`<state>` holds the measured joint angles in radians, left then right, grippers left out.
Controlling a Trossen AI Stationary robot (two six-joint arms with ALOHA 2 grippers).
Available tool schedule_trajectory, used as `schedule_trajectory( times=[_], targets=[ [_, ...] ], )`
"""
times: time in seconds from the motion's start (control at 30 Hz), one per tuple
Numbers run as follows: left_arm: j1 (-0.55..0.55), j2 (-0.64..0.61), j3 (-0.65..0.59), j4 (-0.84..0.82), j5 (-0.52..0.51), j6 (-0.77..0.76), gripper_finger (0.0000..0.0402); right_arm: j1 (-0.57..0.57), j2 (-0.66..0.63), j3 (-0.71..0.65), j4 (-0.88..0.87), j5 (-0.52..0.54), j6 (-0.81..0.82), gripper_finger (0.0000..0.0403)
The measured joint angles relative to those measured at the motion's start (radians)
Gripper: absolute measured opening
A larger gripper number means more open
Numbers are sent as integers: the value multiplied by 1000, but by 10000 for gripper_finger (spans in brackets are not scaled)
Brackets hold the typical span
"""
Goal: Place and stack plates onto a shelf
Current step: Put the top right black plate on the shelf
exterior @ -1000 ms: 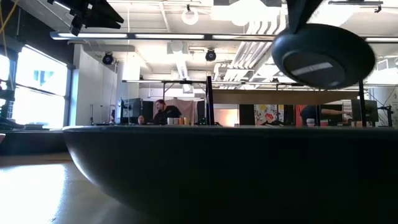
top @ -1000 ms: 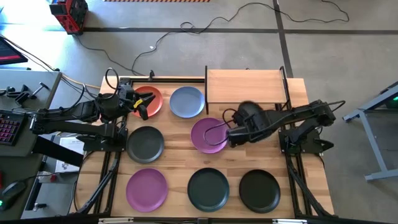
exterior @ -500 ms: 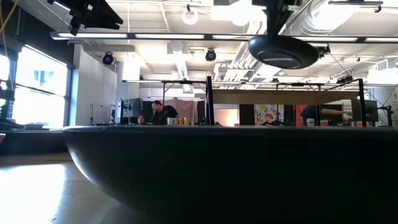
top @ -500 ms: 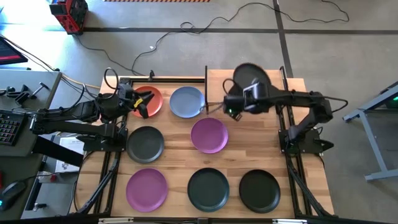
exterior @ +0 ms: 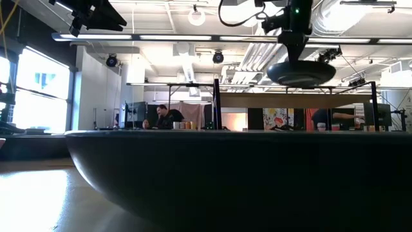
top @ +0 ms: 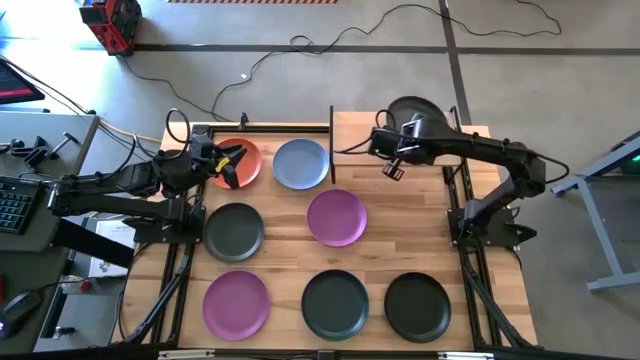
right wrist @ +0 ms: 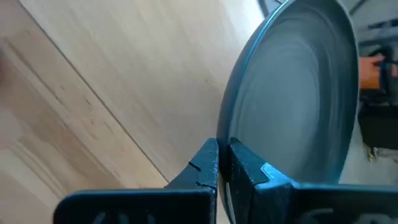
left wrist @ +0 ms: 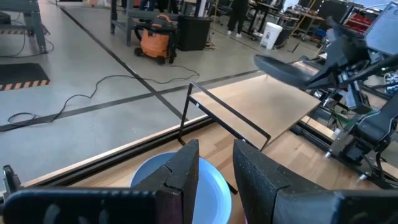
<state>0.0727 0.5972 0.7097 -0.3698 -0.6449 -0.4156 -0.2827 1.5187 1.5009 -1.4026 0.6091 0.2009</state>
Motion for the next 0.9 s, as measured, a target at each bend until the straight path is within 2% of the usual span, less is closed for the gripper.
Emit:
schedule_trajectory(
  times=[0.13, 0.27, 0.67, 0.9],
  targets=[
    [0, 0, 0, 0, 0, 0, 88, -27, -27, -43, 20, -49, -26, 0],
    [0, 0, 0, 0, -11, 0, 88, -72, -37, -70, 15, -158, -26, 0],
    [0, 0, 0, 0, -66, 0, 88, -187, -36, -78, 24, -263, -75, 0],
    [0, 0, 0, 0, -67, -1, 88, -249, -36, -79, 24, -384, -82, 0]
  ],
)
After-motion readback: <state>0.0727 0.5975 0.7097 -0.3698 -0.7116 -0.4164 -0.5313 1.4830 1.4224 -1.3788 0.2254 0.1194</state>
